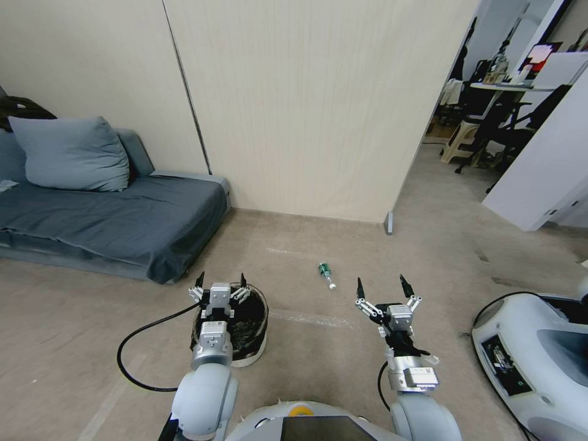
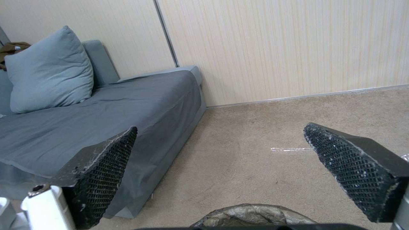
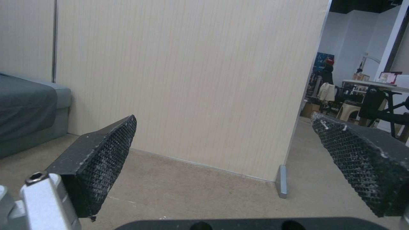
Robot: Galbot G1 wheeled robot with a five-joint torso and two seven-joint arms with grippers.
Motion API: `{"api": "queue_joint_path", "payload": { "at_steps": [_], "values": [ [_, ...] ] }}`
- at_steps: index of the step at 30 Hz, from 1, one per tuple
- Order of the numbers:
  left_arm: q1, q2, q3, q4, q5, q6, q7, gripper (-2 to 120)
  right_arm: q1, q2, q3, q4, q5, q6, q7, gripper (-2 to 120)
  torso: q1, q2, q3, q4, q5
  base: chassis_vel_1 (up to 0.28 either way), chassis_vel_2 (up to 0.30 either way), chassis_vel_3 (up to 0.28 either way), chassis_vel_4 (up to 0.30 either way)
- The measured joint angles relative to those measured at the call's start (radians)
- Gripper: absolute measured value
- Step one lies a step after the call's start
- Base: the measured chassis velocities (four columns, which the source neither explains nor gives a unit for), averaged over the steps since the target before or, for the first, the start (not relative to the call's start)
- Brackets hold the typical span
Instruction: Pick up the trash bin, then pick up the garbage from the floor and place it into the trash bin.
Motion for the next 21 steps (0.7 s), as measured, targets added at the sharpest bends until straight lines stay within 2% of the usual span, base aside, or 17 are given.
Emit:
{"api": "queue_joint_path", "payload": {
  "at_steps": [9, 14, 21],
  "values": [
    [-0.01, -0.007, -0.026, -0.007, -0.065, 0.052, -0.051, 100, -0.001, 0.0, -0.001, 0.001, -0.013, 0.0, 0.01, 100, 0.0, 0.0, 0.0, 0.0, -0.0001, 0.0, 0.0, 0.0, 0.0],
    [-0.003, -0.009, -0.035, -0.031, -0.093, 0.108, -0.107, 100, -0.001, 0.0, -0.001, 0.001, -0.013, 0.0, 0.01, 100, 0.0, 0.0, 0.0, 0.0, 0.0, 0.0, 0.0, 0.0, 0.0],
    [0.015, -0.011, -0.038, -0.028, -0.137, 0.122, -0.148, 100, 0.0, 0.0, -0.001, -0.001, -0.013, 0.0, 0.01, 100, 0.0, 0.0, 0.0, -0.0001, 0.0, 0.0, 0.0, 0.0, 0.0]
  ]
}}
